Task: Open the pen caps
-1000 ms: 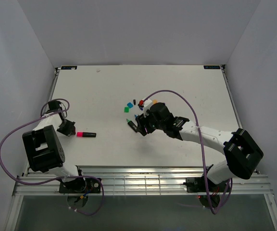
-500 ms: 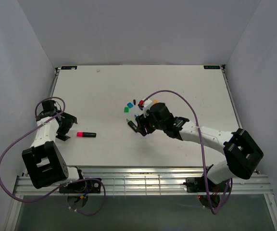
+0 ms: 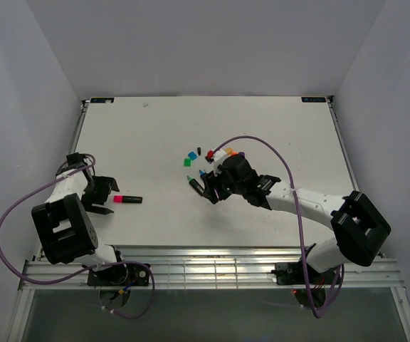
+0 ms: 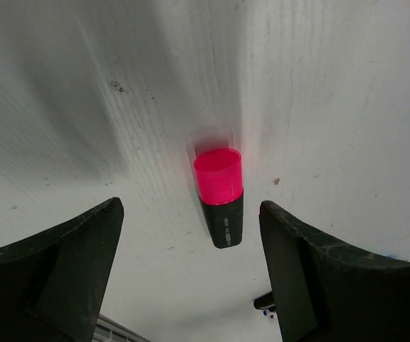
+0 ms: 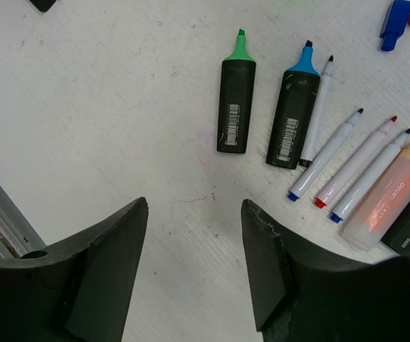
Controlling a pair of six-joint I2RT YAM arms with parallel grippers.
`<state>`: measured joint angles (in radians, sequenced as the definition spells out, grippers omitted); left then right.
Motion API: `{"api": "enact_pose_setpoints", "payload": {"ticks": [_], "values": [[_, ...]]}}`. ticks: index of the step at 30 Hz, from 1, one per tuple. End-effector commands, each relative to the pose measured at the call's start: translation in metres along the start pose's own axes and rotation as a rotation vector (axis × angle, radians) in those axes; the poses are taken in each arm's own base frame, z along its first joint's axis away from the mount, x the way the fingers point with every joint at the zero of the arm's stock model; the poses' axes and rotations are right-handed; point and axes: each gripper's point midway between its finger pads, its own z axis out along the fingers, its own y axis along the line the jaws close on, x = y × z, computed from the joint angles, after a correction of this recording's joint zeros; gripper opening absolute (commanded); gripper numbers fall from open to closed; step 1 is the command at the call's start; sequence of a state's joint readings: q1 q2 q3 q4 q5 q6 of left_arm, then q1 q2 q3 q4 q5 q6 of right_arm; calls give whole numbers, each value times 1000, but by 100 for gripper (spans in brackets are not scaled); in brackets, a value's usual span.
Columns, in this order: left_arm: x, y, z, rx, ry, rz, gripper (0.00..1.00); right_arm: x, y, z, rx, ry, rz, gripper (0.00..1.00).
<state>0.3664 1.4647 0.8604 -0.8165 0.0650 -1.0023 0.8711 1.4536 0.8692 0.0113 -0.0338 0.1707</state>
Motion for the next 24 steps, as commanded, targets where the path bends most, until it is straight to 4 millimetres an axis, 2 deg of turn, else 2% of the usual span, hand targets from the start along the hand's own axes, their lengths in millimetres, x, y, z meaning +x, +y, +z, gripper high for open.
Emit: {"api": "enact_pose_setpoints", "payload": {"ticks": [1, 10, 24], "values": [[-2, -1, -4, -13, -11, -86, 87, -17, 7, -5, -19, -67, -3, 61], [-14, 5, 1, -114, -48, -157, 88, -17, 7, -3, -23, -71, -4, 61], [-19, 6, 27, -227, -21, -196, 91, -15, 5, 0, -14, -68, -5, 61]]}}
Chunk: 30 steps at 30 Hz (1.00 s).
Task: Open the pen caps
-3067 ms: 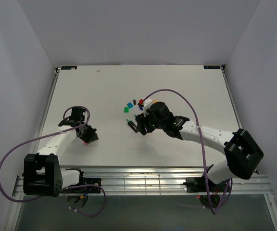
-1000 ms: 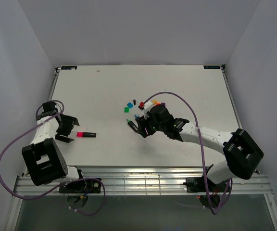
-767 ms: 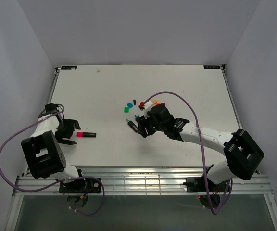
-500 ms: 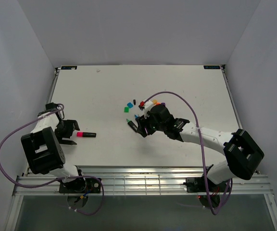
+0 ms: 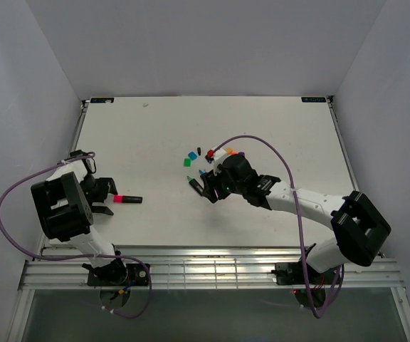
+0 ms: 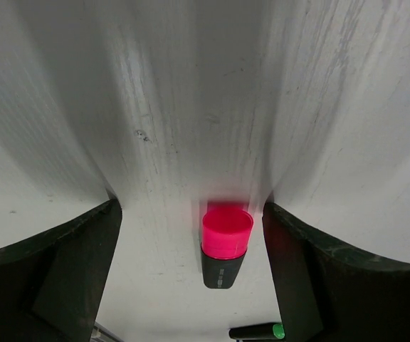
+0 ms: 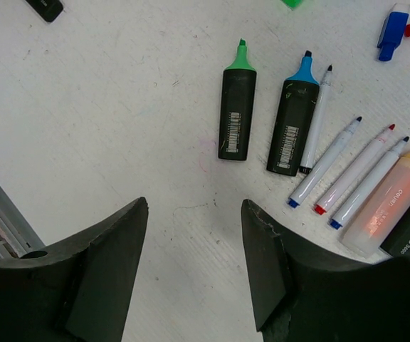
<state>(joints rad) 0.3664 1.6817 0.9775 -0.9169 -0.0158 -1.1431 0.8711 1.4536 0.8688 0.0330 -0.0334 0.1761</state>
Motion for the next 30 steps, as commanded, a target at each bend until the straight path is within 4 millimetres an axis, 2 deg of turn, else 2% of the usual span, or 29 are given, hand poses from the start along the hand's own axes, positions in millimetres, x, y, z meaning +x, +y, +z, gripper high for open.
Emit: {"api": "enact_pose_setpoints", "payload": {"ticks": [1, 13, 19, 22, 24, 26, 27, 29, 30], "values": [[-8, -5, 2, -15, -40, -60, 91, -9, 4, 0, -11, -45, -8, 61], [11, -15, 9, -38, -41, -39, 89, -11, 4, -3, -8, -57, -9, 61], [10, -11, 12, -36, -54, -59, 79, -10, 1, -8, 9, -64, -11, 61], [10, -12, 13, -19, -63, -60, 68, -10, 1, -10, 9, -65, -13, 61], [8, -14, 13, -17, -69, -51, 54, -9, 0, -10, 13, -61, -14, 61], [6, -15, 13, -16, -75, -34, 45, -8, 0, -11, 14, -59, -15, 61], [6, -16, 14, -13, -75, -27, 33, -8, 0, -12, 16, -56, -17, 61], [4, -20, 13, 3, -81, 1, 20, -8, -1, -13, 16, -52, -19, 61], [6, -23, 12, 17, -72, 13, 9, -9, 0, -13, 15, -53, -18, 61]]}}
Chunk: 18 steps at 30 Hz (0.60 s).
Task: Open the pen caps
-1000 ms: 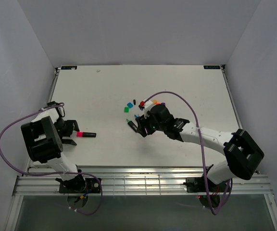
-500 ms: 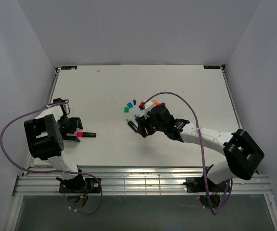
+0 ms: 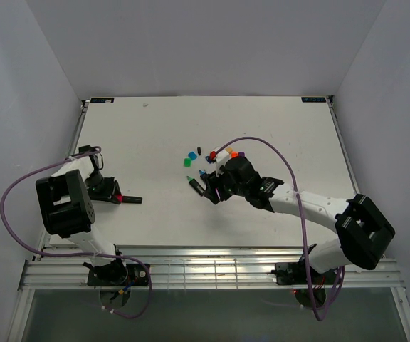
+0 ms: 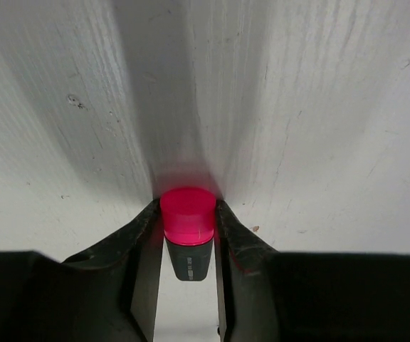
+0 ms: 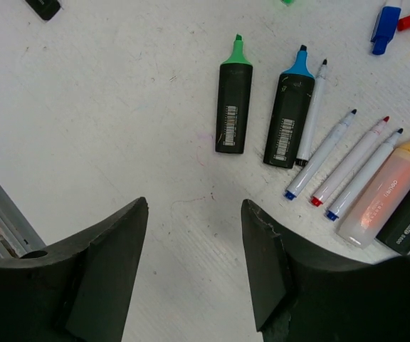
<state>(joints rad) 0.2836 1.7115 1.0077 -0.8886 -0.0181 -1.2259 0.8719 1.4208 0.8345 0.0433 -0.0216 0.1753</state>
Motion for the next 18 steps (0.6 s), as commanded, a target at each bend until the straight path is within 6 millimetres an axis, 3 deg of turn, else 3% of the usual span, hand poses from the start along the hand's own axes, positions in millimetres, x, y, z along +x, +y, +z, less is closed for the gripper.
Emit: {"api": "enact_pose_setpoints", "payload": {"ticks": [1, 6, 9, 12, 15, 18], "values": [[-10, -4, 10, 14, -59, 28, 3, -13, 2, -8, 7, -38, -16, 61], [-9, -21, -7, 99, -102, 165, 0, -20, 6, -8, -7, -30, -12, 61], [-1, -45, -35, 204, -176, 315, 0, -29, 24, -7, -104, -30, -30, 65], [28, -76, -75, 406, -234, 524, 0, -29, 42, -4, -210, 11, -44, 71], [83, -95, -113, 651, -199, 752, 0, -36, 61, -1, -316, 18, -53, 75], [125, -92, -136, 782, -142, 902, 0, -48, 73, 3, -384, -12, -53, 76]]}}
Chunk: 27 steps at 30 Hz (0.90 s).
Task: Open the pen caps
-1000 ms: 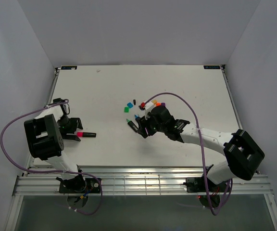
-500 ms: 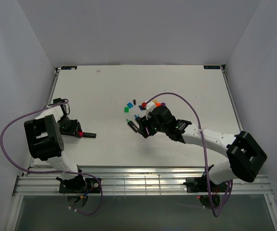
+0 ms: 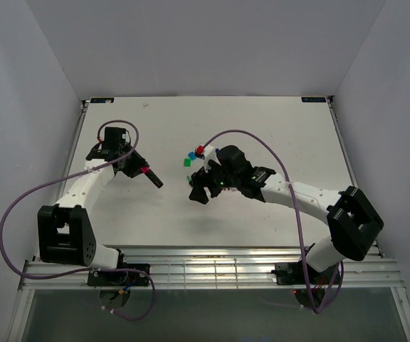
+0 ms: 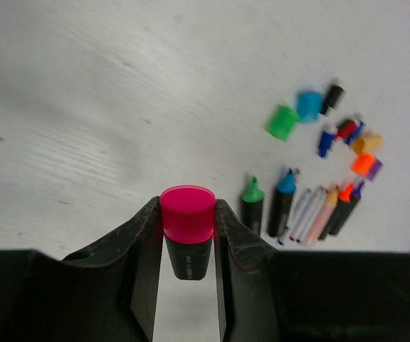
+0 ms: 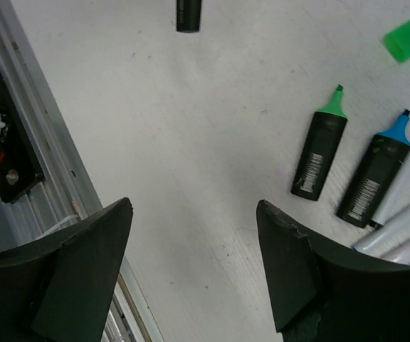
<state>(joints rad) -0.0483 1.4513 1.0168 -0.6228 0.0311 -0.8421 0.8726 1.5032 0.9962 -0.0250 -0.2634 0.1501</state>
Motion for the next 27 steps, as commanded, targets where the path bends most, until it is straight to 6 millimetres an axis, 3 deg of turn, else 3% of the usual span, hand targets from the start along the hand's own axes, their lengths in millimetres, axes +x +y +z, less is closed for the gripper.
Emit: {"api": "enact_pose_setpoints", "payload": {"ticks": [1, 9, 13, 20, 23, 27], "values": [[16, -61, -33, 285, -9, 229, 0, -23, 27, 6, -149, -50, -24, 77], [59, -84, -58, 473, 102, 283, 0, -45, 30, 20, -181, -137, -4, 81], [68, -93, -70, 533, 128, 283, 0, -60, 31, 30, -195, -176, -2, 82], [77, -101, -86, 596, 155, 288, 0, -63, 25, 59, -209, -159, 34, 80], [79, -102, -90, 613, 161, 280, 0, -62, 21, 70, -204, -148, 54, 69], [77, -104, -89, 613, 156, 268, 0, -53, 12, 78, -156, -123, 91, 8]]}}
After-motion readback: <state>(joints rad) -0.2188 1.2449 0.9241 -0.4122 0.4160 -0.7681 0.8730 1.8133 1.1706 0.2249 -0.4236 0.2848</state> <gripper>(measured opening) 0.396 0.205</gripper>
